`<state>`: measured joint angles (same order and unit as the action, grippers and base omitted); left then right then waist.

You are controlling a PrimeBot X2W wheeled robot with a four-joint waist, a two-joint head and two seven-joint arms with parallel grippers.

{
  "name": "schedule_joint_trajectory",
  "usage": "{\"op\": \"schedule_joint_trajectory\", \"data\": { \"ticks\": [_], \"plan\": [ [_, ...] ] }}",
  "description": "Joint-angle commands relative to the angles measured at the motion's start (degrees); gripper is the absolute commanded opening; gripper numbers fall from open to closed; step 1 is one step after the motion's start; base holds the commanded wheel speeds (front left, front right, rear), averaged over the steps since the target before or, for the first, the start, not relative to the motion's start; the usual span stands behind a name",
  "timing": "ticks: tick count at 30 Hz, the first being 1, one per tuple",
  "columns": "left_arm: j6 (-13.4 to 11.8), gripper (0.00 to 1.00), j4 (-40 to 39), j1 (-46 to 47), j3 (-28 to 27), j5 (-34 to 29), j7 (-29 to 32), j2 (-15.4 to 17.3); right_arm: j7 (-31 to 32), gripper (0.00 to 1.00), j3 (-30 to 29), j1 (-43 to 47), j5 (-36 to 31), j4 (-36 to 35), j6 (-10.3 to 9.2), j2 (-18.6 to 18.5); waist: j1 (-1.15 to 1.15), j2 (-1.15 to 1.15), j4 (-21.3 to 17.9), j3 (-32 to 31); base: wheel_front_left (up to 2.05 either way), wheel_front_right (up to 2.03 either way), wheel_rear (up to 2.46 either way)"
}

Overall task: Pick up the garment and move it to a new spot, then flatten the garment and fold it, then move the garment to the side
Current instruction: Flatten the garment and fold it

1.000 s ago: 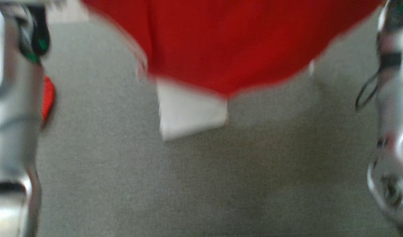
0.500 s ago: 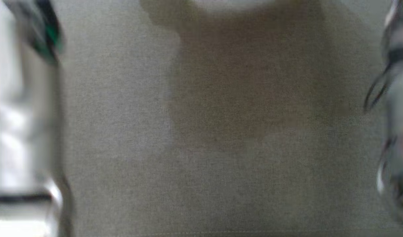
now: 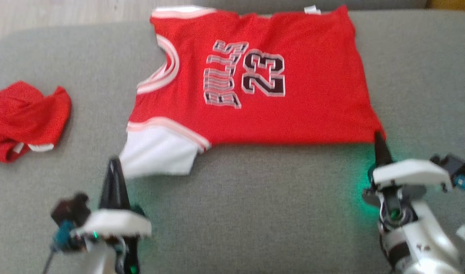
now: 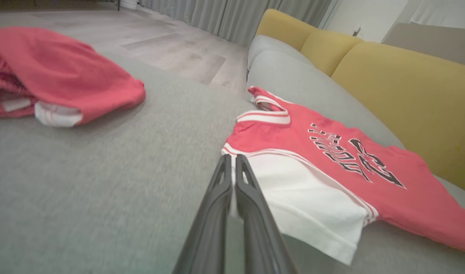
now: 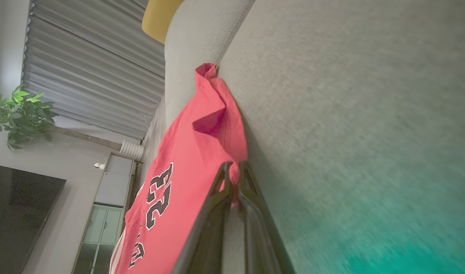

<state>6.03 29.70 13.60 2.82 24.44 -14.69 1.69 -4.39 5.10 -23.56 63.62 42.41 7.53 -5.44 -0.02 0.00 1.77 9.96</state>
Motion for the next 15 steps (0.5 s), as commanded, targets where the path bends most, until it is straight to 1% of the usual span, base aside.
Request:
{"op": "schedule_joint_trajectory", "data": {
  "ticks": [1,3,6,10,15],
  "plan": [
    [-0.6,0.0,-1.1,-1.2,-0.4,0.9,-0.3,1.2,0.4,0.0,1.7,1.7,1.3,-1.6,-0.04,0.4,0.02,0.0,-0.6,-2.8,0.0,0.0,0.0],
    [-1.3,0.0,-0.9,-4.5,1.1,1.9,-0.3,1.2,0.3,0.0,2.0,4.9,2.6,-1.9,-0.04,0.4,0.02,0.0,-0.6,-4.8,0.0,0.0,0.0],
    [-2.9,0.0,-1.3,-8.8,1.5,3.3,-0.3,1.2,-0.4,0.0,2.1,8.8,4.3,-2.0,-0.04,0.2,0.02,0.0,-0.6,-7.5,0.0,0.0,0.0],
    [-3.5,0.0,-2.0,-13.8,1.4,3.7,-0.3,1.2,-1.0,0.0,2.3,13.2,6.1,-2.9,-0.04,-0.2,0.02,0.0,-0.4,-10.1,0.0,0.0,0.0],
    [-3.2,0.0,-4.0,-18.0,1.3,3.7,-0.3,1.2,-1.4,0.0,1.7,17.7,9.1,-5.2,-0.04,-0.5,0.02,0.0,-0.1,-11.5,0.0,0.0,0.0]
  ]
}}
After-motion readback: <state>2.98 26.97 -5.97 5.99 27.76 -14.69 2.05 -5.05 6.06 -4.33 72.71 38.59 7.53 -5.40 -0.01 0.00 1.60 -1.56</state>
